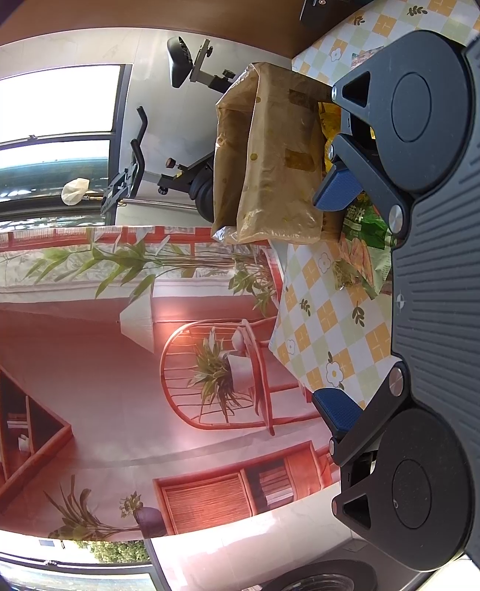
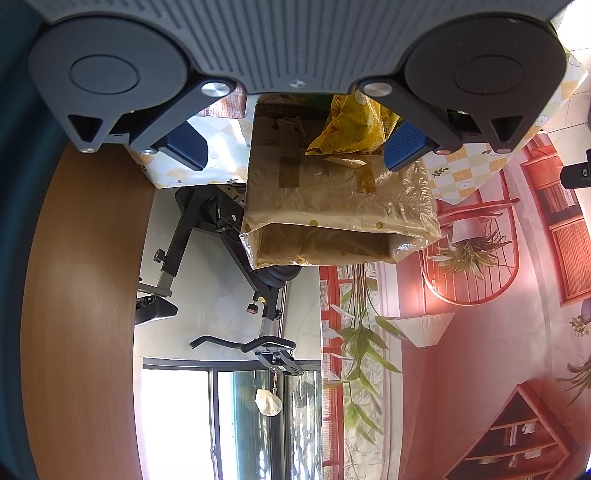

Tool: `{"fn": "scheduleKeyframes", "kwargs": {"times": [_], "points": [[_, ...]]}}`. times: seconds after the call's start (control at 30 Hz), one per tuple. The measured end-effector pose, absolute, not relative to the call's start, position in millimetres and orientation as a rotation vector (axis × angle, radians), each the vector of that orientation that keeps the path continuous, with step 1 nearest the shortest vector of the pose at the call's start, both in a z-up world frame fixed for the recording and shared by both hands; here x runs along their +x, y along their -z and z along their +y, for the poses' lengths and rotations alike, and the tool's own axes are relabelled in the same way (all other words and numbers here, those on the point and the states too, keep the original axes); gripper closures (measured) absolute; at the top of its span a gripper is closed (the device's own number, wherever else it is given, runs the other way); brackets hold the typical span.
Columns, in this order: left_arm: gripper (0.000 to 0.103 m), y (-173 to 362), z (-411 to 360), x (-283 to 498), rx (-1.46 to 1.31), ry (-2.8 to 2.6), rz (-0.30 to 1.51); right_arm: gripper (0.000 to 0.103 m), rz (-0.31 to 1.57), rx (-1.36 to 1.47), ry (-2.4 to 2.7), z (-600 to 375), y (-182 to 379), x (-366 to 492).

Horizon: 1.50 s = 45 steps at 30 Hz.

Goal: Organize snacks

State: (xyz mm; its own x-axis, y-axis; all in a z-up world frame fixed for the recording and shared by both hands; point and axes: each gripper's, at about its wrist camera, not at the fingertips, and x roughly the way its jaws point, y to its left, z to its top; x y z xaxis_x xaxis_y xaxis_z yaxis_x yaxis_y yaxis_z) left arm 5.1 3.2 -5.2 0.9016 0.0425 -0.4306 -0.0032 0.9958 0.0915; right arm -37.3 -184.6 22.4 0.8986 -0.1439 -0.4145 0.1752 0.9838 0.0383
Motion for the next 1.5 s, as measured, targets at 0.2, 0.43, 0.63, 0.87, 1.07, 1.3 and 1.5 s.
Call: {"fn": "scheduleKeyframes", "kwargs": {"times": [0.2,0.43,0.63,0.87,1.07,1.3,1.5], "points": [[0.0,5.8,3.2,4.7,0.089,-0.025,0.447,0.0,0.423,0.075,0.165,-184.8,-22.1,-37.1],[0.0,6.1,5.0,5.1,0.088,-0.031,0.445,0.0,0.424,0.075,0.165,-184.0,-23.6,-37.2],[0.0,7.4,5.7,7.1,0.088,-0.041,0.451,0.0,0.423,0.075,0.164,-184.1,-19.4,-37.9],[0.0,9.6,5.7,8.7,0.077,-0.045,0.433,0.0,0.433,0.084,0.155,-183.9,-5.4,-34.2],[0.0,25.5,6.5,18.6,0.053,-0.021,0.43,0.0,0.465,0.086,0.13,-180.7,3.3,-24.6],[0.001,60.1,15.2,42.1,-0.021,0.022,0.467,0.001,0.504,0.047,0.122,-179.0,30.9,-10.1],[0.001,91.3,16.0,58.3,-0.066,0.115,0.553,0.006,0.53,0.054,0.121,-179.5,50.7,0.6]]}}
